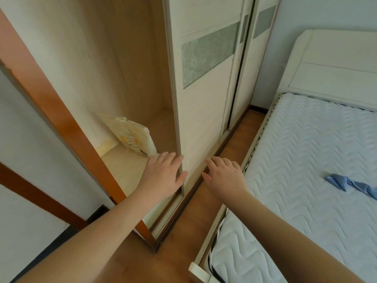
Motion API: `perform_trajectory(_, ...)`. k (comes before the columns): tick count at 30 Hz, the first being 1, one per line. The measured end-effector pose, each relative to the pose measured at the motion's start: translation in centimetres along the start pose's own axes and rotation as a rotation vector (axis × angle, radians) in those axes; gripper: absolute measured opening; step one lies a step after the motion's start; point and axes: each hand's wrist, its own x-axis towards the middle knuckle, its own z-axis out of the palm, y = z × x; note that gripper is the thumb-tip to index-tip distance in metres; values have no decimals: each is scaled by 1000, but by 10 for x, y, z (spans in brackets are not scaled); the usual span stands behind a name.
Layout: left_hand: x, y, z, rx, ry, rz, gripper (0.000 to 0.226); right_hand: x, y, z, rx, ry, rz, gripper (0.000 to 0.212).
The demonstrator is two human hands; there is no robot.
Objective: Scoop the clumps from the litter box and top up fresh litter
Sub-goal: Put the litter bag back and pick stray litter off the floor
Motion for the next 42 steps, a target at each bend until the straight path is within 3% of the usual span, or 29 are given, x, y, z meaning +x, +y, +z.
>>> perform_trajectory(9, -18, 40, 5, -12, 41, 277, 63, -88, -9, -7, -55, 15, 350, 51)
perform_trajectory(18, -43, 129, -4, -106, 23, 601, 70, -212, 9, -10, -99, 40, 741, 54)
perform_trajectory(29, -126, 292, -37, -103, 4, 1046, 87, -404, 40, -28, -141, 39, 1180, 55)
perform_trajectory(37, -249, 453, -45, -221, 74, 1326, 61, -596, 55, -44, -96, 46, 1435, 52)
perform_trajectory(42, -332, 537, -62, -293, 100, 1496, 56, -709, 62, -52, -112, 19, 1608, 55)
